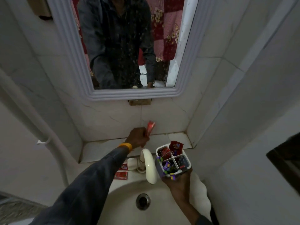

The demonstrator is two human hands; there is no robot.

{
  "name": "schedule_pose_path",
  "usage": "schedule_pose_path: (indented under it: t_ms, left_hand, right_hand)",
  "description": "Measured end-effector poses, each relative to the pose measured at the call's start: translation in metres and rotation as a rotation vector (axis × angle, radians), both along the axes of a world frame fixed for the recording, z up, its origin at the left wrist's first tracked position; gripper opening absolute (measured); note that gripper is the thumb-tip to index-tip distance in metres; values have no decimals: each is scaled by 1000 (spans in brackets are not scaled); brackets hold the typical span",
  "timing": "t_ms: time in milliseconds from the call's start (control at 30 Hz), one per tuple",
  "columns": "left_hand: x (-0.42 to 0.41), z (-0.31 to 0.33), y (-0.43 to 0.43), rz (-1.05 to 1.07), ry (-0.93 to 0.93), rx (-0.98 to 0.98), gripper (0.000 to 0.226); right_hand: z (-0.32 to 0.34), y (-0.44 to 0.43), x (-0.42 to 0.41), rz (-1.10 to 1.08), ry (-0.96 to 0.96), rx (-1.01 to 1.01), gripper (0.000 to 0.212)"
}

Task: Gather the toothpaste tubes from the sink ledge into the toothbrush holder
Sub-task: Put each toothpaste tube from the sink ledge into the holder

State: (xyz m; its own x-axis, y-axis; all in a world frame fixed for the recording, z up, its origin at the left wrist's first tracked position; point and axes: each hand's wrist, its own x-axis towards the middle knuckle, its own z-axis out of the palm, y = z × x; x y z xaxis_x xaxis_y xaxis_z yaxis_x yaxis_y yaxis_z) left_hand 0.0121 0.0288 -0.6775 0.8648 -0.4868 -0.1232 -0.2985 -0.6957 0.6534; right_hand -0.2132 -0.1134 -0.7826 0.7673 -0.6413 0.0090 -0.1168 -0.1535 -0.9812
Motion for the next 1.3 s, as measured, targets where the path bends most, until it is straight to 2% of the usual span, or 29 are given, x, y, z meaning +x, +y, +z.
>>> schedule_pose_path:
  t_ms: [67,133,233,400,633,767,833,867,967,1000,1100,1167,1300]
  left_hand:
    - [0,29,-3,14,48,-228,29]
    - [-6,53,-2,-91,62,-305,28]
    - [-27,68,19,-175,38,-270,34]
    - [-50,46,-13,-347,-94,-121,31]
    - [-40,33,-10,-251,-93,-152,28]
    - [-28,24,23,-54,-178,-210,12]
    - [-22,8,47,37,-194,-131,8]
    - [-20,-2,59,34,-177,-31,8]
    - [-28,-33,86,-129,-29,394,17]
    - [-34,-43,92,-176,9,482,25]
    - [-47,-63,103,-195,4,518,46]
    - [-48,-67,103,-197,-45,517,50]
    - [-44,-64,98,-211,-151,553,26]
  right_hand:
    - [-1,-1,5,4,0,15,117]
    - [-3,6,6,-37,1,34,118]
    - [-8,36,8,98,48,18,122]
    - [-11,46,4,29,59,52,126]
    - [-11,43,8,30,101,24,125]
    - [-12,32,7,-11,98,9,129]
    - [-11,23,6,-30,94,-17,128]
    - [-12,18,6,-50,92,-33,126]
    - [-12,5,5,-99,85,-63,121]
    - [-13,2,5,-105,86,-59,122]
    - [-14,2,5,-97,92,-60,126]
    - [-14,3,5,-100,92,-54,128]
    - [-15,2,4,-83,72,-47,129]
